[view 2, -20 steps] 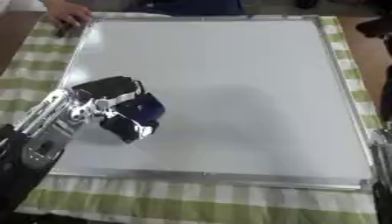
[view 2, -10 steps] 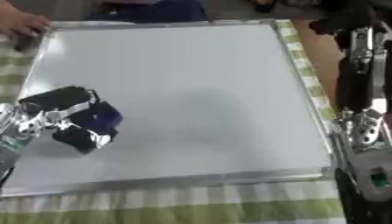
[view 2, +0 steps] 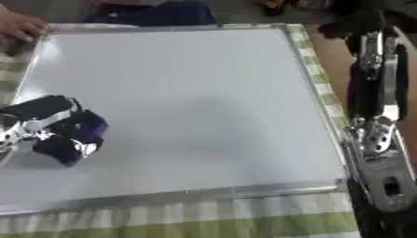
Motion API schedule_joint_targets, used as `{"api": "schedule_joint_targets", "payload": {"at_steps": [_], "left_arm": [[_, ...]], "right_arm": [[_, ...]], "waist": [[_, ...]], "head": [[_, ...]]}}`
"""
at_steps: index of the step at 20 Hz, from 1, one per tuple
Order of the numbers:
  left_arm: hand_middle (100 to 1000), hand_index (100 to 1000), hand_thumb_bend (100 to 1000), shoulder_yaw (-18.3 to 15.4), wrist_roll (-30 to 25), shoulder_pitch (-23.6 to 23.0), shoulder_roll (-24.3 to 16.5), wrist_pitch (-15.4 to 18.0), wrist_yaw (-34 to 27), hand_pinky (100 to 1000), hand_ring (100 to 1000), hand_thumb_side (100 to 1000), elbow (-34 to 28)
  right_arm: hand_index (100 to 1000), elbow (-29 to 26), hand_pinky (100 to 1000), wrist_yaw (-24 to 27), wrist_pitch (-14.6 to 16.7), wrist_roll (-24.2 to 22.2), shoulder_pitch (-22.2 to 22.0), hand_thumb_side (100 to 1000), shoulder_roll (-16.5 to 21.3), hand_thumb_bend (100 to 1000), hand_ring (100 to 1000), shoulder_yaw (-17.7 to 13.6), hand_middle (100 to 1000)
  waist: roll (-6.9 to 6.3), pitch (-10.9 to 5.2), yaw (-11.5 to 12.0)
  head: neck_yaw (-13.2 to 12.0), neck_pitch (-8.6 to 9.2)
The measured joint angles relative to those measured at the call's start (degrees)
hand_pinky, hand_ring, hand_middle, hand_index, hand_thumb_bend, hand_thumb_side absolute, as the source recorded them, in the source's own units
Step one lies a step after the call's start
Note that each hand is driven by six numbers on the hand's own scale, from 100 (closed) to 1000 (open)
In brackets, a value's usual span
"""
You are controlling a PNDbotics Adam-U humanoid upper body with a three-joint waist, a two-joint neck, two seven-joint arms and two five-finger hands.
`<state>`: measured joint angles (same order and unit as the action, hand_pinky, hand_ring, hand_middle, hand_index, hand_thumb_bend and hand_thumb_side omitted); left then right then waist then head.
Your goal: Wipe the whiteboard clean with a brush.
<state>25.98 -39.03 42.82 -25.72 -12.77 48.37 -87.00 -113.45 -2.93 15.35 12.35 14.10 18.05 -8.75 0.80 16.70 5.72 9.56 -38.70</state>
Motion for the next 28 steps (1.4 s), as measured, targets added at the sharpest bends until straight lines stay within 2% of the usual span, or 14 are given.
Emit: {"api": "schedule_joint_targets", "payload": {"at_steps": [5, 8, 19, 28], "left_arm": [[326, 100, 160, -0.9, 0.5, -0.7, -0.3, -0.3, 0.0, 422, 537, 462, -0.1], [324, 100, 159, -1.2, 0.6, -1.0, -0.8, -0.4, -0.1, 422, 537, 461, -0.2], [323, 100, 170, -2.1, 0.9, -2.0, -2.1, -1.0, -0.2, 428, 541, 454, 0.1], [314, 100, 177, -3.4, 1.3, -2.1, -2.4, -1.4, 0.8, 429, 542, 452, 3.0]], "right_arm": [[500, 0.0, 699, 0.0, 0.0, 0.0, 0.0, 917, 0.0, 100, 619, 0.0, 491], [500, 0.0, 700, 0.0, -0.1, 0.0, 0.0, 917, 0.0, 100, 620, 0.0, 491], [500, 0.0, 702, 0.0, -0.3, -0.2, 0.0, 917, 0.0, 100, 619, 0.0, 491], [499, 0.0, 702, 0.0, -0.3, -0.2, 0.0, 917, 0.0, 100, 619, 0.1, 490]], "waist": [[-0.39, -0.01, 0.1], [-0.66, -0.04, 0.1], [-0.76, -0.13, 0.2], [-0.70, -0.13, 0.2]], "head": [[-3.6, -0.48], [-4.9, -0.75], [-5.4, -1.02], [-5.4, -0.99]]}}
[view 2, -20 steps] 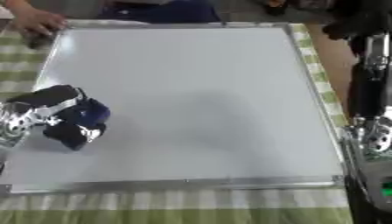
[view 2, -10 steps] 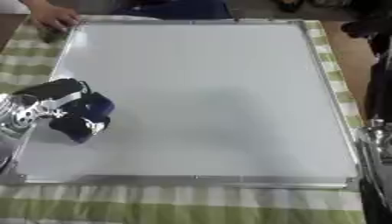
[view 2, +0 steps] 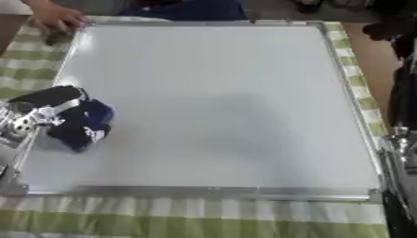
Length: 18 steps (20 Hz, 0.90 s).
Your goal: Wipe the whiteboard clean with a brush.
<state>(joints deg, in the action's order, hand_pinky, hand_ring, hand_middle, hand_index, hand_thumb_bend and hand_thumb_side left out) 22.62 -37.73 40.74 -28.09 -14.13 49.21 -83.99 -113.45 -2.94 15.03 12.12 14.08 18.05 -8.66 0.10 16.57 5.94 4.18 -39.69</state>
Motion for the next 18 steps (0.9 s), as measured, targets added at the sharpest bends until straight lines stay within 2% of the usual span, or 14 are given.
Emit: {"api": "schedule_joint_targets", "payload": {"at_steps": [11, 18], "left_arm": [[307, 100, 169, -2.9, 2.1, -0.9, -1.7, -1.5, 0.1, 430, 540, 449, 2.6], [287, 100, 179, -3.5, 2.0, -0.6, -1.6, -1.7, -0.9, 423, 531, 495, 4.1]], "right_arm": [[499, 0.0, 703, 0.0, -0.2, -0.2, 0.0, 918, 0.0, 100, 619, 0.3, 489], [498, 0.0, 705, 0.0, -0.3, -0.3, 0.0, 917, 0.0, 100, 619, 0.3, 488]], "waist": [[-0.06, 0.00, 0.1], [-0.02, 0.01, 0.2]], "head": [[0.4, 0.01], [0.5, 0.05]]}}
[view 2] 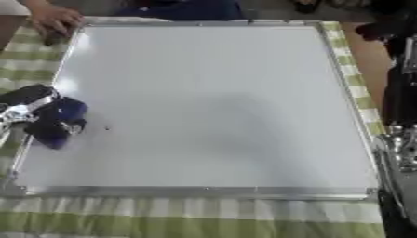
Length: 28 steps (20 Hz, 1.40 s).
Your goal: Wipe the whiteboard clean with a brush.
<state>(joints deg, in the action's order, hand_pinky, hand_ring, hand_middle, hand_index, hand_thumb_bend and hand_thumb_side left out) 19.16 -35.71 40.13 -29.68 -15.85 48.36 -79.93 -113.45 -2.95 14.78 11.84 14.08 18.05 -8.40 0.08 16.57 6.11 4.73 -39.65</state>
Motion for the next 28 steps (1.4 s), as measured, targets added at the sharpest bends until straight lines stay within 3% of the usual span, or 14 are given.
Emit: {"api": "schedule_joint_targets", "payload": {"at_steps": [13, 28], "left_arm": [[248, 100, 169, 1.2, -1.6, 3.9, 3.5, 0.6, -1.6, 410, 506, 499, 1.1], [228, 112, 223, 3.2, -3.2, 6.3, 5.5, 4.5, 3.8, 426, 488, 508, 6.3]], "right_arm": [[498, 0.0, 707, 0.0, -0.3, -0.3, 0.0, 918, -0.1, 100, 620, 0.1, 487], [498, 0.0, 708, 0.0, -0.4, -0.4, -0.2, 915, -0.1, 100, 620, 0.4, 482]], "waist": [[0.03, 0.01, -0.1], [-0.18, -0.34, -0.2]], "head": [[0.0, 0.05], [0.0, 0.47]]}}
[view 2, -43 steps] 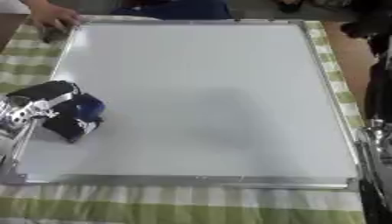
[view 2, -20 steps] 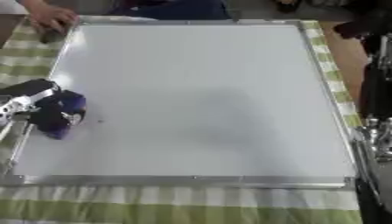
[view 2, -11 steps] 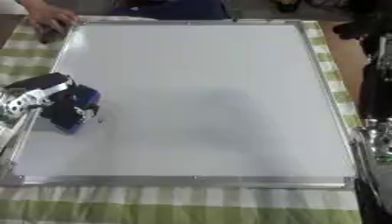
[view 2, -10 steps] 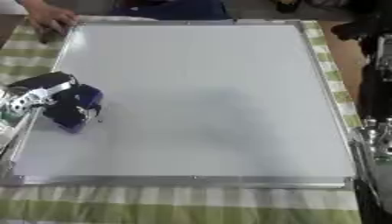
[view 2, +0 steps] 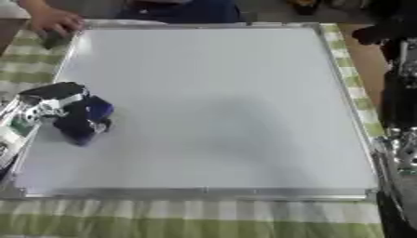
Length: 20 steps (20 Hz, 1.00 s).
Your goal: Wipe the whiteboard clean with a brush.
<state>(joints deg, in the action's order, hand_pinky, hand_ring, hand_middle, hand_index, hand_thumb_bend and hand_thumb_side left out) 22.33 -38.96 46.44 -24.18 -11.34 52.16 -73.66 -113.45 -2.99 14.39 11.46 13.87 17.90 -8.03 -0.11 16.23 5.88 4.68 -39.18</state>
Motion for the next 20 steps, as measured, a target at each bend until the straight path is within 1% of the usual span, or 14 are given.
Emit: {"api": "schedule_joint_targets", "payload": {"at_steps": [2, 5, 7, 8, 9, 10, 11, 12, 13, 15, 16, 17, 20], "left_arm": [[226, 116, 233, 0.0, 0.0, 0.1, 0.1, 0.2, -0.1, 424, 486, 523, 0.5], [225, 129, 277, 0.0, 0.1, 0.2, 0.5, 0.2, -0.5, 420, 484, 586, 1.0], [231, 141, 301, 0.0, 0.1, 0.3, 0.5, 0.2, -0.8, 423, 486, 648, 1.3], [237, 148, 302, 0.0, 0.1, 0.4, 0.5, 0.2, -1.0, 426, 490, 698, 1.5], [246, 157, 300, 0.0, 0.1, 0.4, 0.6, 0.2, -1.2, 430, 495, 796, 1.5], [246, 157, 300, 0.0, 0.1, 0.4, 0.6, 0.2, -1.3, 430, 495, 796, 1.5], [264, 171, 330, 0.0, 0.1, 0.4, 0.6, 0.1, -1.3, 443, 506, 907, 1.5], [267, 174, 335, 0.0, -0.1, 0.4, 0.6, 0.1, -1.3, 444, 509, 920, 1.5], [278, 184, 354, 0.0, -0.3, 0.4, 0.6, 0.1, -1.3, 449, 515, 953, 1.4], [287, 190, 343, 0.2, -0.7, 0.5, 0.6, 0.0, -1.3, 452, 520, 956, 1.3], [287, 190, 331, 0.2, -1.0, 0.5, 0.6, 0.1, -1.2, 452, 520, 941, 1.1], [287, 189, 295, 0.3, -1.1, 0.5, 0.6, 0.1, -1.2, 452, 520, 916, 1.1], [284, 187, 262, 0.4, -1.5, 0.5, 0.6, 0.3, -0.8, 449, 518, 891, 1.0]], "right_arm": [[498, 0.0, 708, 0.0, 0.0, 0.0, 0.0, 915, 0.0, 100, 620, 0.0, 482], [497, 0.0, 709, 0.0, 0.0, 0.0, 0.0, 913, 0.0, 100, 620, 0.0, 481], [497, 0.0, 709, 0.0, 0.0, 0.0, 0.0, 913, 0.0, 100, 620, 0.0, 480], [497, 0.0, 709, 0.0, 0.0, 0.0, 0.0, 912, 0.0, 100, 620, 0.0, 480], [496, 0.0, 709, 0.0, 0.0, 0.1, 0.0, 912, 0.0, 100, 619, 0.0, 479], [496, 0.0, 709, 0.0, -0.1, 0.1, 0.0, 912, 0.0, 100, 619, 0.0, 479], [496, 0.0, 709, 0.0, -0.1, 0.2, 0.0, 911, 0.0, 100, 619, 0.0, 478], [496, 0.0, 709, 0.0, -0.2, 0.2, 0.0, 911, 0.0, 100, 619, 0.0, 478], [496, 0.0, 709, 0.0, -0.2, 0.2, 0.0, 911, 0.0, 100, 619, 0.0, 478], [495, 0.0, 709, 0.0, -0.2, 0.3, 0.0, 910, 0.0, 100, 619, 0.0, 478], [495, 0.0, 709, 0.0, -0.2, 0.3, 0.0, 910, 0.0, 100, 619, 0.0, 477], [495, 0.0, 709, 0.0, -0.2, 0.3, 0.0, 910, 0.0, 100, 619, 0.0, 477], [495, 0.0, 709, 0.0, -0.3, 0.4, 0.0, 910, 0.0, 100, 620, 0.0, 477]], "waist": [[0.01, -0.01, 0.0], [0.06, -0.01, 0.0], [0.10, -0.01, 0.0], [0.11, -0.01, 0.0], [0.11, -0.01, 0.0], [0.11, -0.01, 0.0], [0.11, -0.01, 0.0], [0.10, -0.01, 0.0], [0.09, -0.01, 0.0], [0.05, -0.01, 0.0], [0.03, -0.01, 0.0], [0.02, -0.01, 0.0], [0.02, -0.02, 0.0]], "head": [[0.0, 0.01], [0.0, 0.02], [0.0, 0.02], [0.0, 0.02], [0.0, 0.02], [0.0, 0.02], [0.0, 0.02], [0.0, 0.02], [0.0, 0.03], [0.0, 0.03], [0.0, 0.04], [0.0, 0.04], [0.0, 0.05]]}}
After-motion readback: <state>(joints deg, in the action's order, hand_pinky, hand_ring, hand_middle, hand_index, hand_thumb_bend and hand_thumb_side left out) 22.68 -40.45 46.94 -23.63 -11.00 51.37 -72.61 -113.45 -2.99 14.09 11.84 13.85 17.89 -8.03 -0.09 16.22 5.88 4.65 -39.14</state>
